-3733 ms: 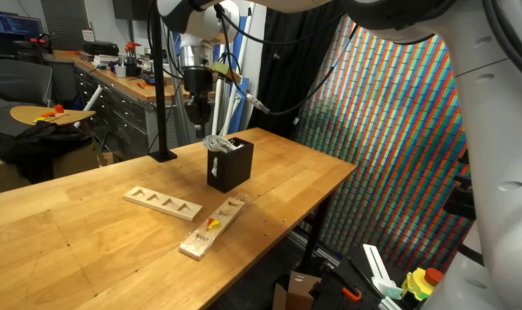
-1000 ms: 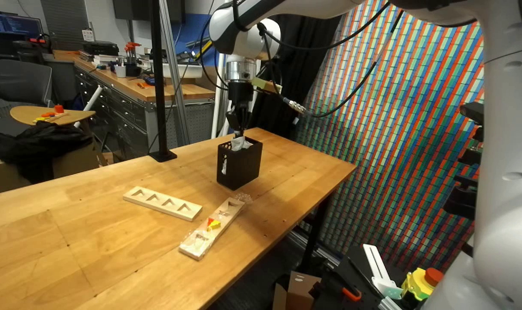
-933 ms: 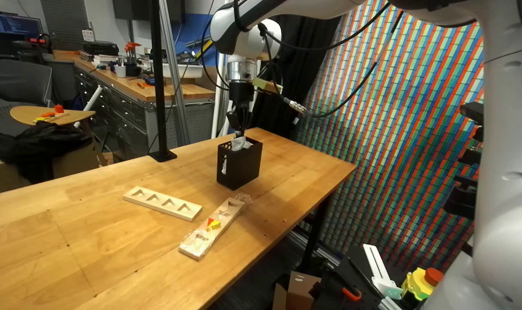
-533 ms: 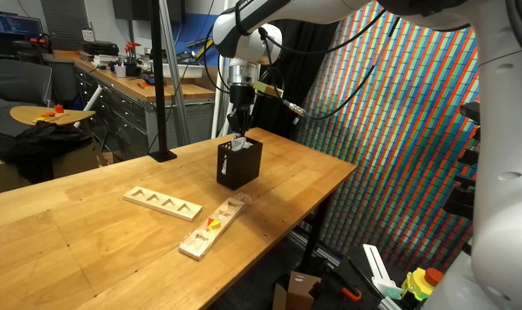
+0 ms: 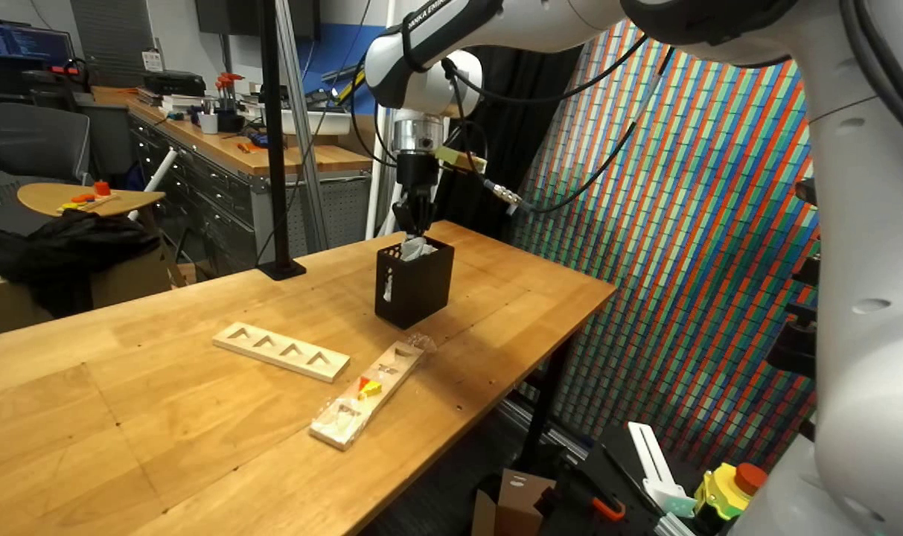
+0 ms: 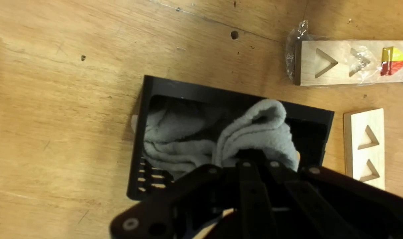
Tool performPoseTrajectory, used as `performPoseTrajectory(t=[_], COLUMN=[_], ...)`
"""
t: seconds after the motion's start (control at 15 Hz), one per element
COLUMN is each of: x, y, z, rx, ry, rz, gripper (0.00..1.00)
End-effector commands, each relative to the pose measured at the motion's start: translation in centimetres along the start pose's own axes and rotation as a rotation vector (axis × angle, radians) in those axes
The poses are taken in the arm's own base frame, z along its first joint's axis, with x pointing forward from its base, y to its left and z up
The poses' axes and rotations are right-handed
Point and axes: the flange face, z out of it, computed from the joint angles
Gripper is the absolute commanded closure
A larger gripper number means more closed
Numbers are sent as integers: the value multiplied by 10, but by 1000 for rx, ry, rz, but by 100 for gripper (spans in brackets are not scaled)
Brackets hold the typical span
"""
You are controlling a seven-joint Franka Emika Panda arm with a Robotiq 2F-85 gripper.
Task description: Put the white towel inside the black holder on the table
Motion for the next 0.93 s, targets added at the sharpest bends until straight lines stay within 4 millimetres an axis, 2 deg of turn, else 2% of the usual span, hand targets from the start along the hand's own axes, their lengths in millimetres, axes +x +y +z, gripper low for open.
performPoseTrajectory(t=[0.0, 0.4, 0.73, 0.87], x=[4, 21, 24, 27], y=[10, 11, 15, 15], z=[2, 33, 64, 71], rx=[11, 58, 111, 129], ry=[-14, -41, -82, -80], rz=[-12, -25, -5, -1], gripper=[100, 100, 100, 100])
